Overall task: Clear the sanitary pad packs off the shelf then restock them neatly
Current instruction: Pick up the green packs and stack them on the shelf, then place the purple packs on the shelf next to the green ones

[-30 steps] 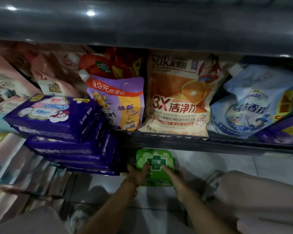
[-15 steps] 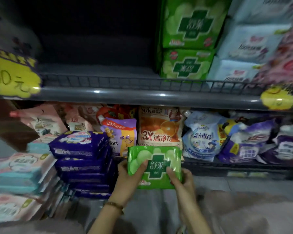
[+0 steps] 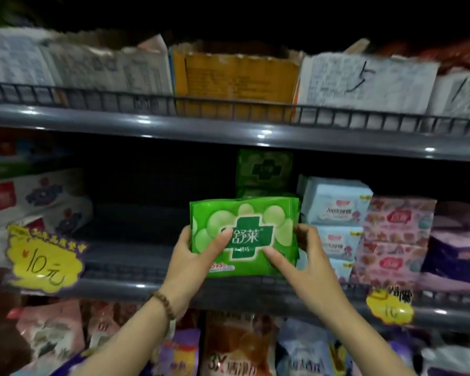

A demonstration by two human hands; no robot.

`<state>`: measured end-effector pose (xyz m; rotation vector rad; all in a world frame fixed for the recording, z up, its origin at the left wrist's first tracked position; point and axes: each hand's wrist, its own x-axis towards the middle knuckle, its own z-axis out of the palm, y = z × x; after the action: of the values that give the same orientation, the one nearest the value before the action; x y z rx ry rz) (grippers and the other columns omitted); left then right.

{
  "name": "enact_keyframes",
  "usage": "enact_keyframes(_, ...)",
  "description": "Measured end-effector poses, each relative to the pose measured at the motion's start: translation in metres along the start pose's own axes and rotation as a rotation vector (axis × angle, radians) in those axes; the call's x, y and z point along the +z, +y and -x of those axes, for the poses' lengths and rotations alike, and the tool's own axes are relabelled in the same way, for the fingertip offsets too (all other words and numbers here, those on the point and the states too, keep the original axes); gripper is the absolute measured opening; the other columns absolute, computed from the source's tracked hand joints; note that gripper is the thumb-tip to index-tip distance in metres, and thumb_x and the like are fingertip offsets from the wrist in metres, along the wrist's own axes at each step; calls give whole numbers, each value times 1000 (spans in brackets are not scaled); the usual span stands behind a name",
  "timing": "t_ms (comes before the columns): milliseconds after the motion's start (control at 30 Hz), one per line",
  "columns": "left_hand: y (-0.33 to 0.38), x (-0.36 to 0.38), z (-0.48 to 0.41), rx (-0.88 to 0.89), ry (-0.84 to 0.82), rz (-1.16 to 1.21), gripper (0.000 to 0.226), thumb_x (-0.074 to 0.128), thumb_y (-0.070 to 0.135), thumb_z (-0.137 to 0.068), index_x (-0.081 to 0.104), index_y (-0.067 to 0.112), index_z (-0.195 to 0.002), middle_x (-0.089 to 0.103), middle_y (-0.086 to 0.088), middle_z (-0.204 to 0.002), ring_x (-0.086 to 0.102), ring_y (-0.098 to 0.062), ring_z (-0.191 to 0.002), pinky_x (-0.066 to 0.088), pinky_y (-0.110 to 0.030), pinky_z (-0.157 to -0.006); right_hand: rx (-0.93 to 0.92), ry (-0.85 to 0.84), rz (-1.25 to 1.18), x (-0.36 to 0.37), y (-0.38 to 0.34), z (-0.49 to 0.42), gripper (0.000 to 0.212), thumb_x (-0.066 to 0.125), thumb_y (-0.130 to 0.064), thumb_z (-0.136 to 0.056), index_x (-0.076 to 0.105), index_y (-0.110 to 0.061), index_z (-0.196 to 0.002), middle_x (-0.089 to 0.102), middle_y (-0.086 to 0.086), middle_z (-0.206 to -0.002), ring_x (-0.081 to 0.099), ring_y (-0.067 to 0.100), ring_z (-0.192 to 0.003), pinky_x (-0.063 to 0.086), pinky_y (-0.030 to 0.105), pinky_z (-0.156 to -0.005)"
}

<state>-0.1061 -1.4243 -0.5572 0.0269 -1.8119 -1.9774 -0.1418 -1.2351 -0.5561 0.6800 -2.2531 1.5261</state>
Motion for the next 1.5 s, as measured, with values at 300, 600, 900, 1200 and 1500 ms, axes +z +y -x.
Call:
enact_keyframes(300, 22, 49, -112, 182, 38, -56, 51, 77, 25, -74, 52, 14, -118, 68, -1, -106, 66, -2, -85, 52, -10, -67, -370, 175, 707, -64, 62, -74, 63, 22, -74, -87, 25, -44, -142, 5, -15, -158, -1, 13, -148, 10, 45, -118)
enact_keyframes(600, 9, 78, -176, 52, 111, -186, 95, 72, 49, -70, 30, 9, -144, 53, -6, -134, 54, -20, -117, 41, -21, -89, -362, 184, 907, -75, 109, -106, 68, 17, -69, -92, 10, -38, -152, 3, -6, -161, -6, 21, -149, -13, 33, -117)
enact_keyframes(900, -2, 98, -206, -35, 64, -327, 49, 65, 46, -83, 63, 3, -108, 65, -12, -115, 61, -19, -93, 43, -21, -80, -400, 202, 963, -73, 115, -122, 72, 27, -65, -90, 11, -33, -153, 0, -4, -162, -6, 22, -149, -5, 44, -118)
enact_keyframes(1200, -8, 75, -168, 30, 66, -374, 96, 64, 51, -80, 11, 12, -151, 27, -11, -153, 33, -25, -138, 31, -28, -107, -398, 182, 992, -80, 108, -106, 67, 29, -56, -94, 15, -29, -153, 7, 2, -161, 0, 23, -149, -6, 40, -119)
enact_keyframes(1500, -22, 67, -119, 172, 75, -452, 84, 64, 46, -81, 23, 15, -147, 26, -7, -150, 28, -22, -138, 28, -39, -113, -383, 191, 982, -94, 96, -94, 65, 28, -55, -94, 4, -36, -152, -1, -2, -161, -6, 20, -148, -6, 41, -118)
